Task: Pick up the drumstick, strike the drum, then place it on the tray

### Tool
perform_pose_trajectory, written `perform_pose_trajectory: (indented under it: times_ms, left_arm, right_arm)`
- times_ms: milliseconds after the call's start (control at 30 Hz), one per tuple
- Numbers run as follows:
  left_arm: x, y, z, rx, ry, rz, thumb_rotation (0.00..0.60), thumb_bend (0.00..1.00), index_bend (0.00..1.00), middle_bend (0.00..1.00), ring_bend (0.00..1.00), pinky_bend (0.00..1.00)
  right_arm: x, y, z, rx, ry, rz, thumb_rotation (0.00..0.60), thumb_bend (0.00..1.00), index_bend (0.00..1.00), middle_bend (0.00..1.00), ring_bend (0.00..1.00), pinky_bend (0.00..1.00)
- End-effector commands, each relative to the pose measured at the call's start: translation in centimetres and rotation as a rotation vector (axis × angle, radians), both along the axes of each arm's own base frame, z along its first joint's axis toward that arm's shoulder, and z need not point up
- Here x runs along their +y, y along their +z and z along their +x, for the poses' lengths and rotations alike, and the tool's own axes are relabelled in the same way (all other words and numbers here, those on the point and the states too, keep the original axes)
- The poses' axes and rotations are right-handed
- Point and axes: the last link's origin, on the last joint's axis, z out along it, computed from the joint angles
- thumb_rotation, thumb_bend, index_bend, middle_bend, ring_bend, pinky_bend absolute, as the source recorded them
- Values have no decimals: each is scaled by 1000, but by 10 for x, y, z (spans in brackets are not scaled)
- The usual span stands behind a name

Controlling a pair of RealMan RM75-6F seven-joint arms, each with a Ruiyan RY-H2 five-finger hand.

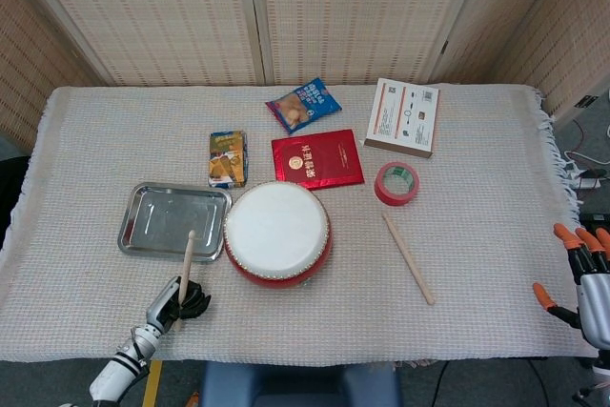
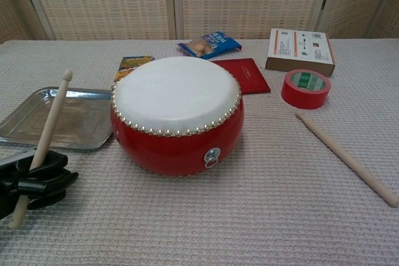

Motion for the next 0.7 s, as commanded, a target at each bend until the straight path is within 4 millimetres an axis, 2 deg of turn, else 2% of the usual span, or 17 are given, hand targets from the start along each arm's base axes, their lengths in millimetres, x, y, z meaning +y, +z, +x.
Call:
perform_pose_trajectory:
  times_ms: [33, 100, 233, 400, 533, 700]
  left_arm:
    - [2, 4, 1, -8, 0, 22, 600, 493, 1000, 1000, 1000, 1000]
    - [17, 29, 4, -1, -34, 111, 600, 496, 1000, 1000, 1000, 1000]
    - [38, 61, 8, 106, -111, 180, 600, 497, 1000, 1000, 1000, 1000]
    - [72, 100, 17, 418, -271, 364, 600, 497, 1000, 1000, 1000, 1000]
    - [96, 117, 30, 672, -395, 499, 600, 496, 1000, 1000, 1000, 1000]
    - [119, 117, 54, 993, -590, 637, 600, 497, 1000, 1000, 1000, 1000]
  right_arm:
    - [0, 0, 0, 0, 3, -1, 600, 245, 69, 169, 0, 13]
    - [-1, 1, 2, 2, 11, -3, 600, 245, 69, 169, 0, 12]
    - [-2, 4, 3, 8, 23, -13, 600, 246, 69, 169, 0, 12]
    - [-3, 10, 6, 22, 43, -30, 600, 245, 69, 169, 0, 12]
    - [-5, 14, 9, 29, 62, -37, 600, 245, 69, 169, 0, 12]
    - [-8, 16, 14, 36, 85, -37, 600, 246, 69, 169, 0, 12]
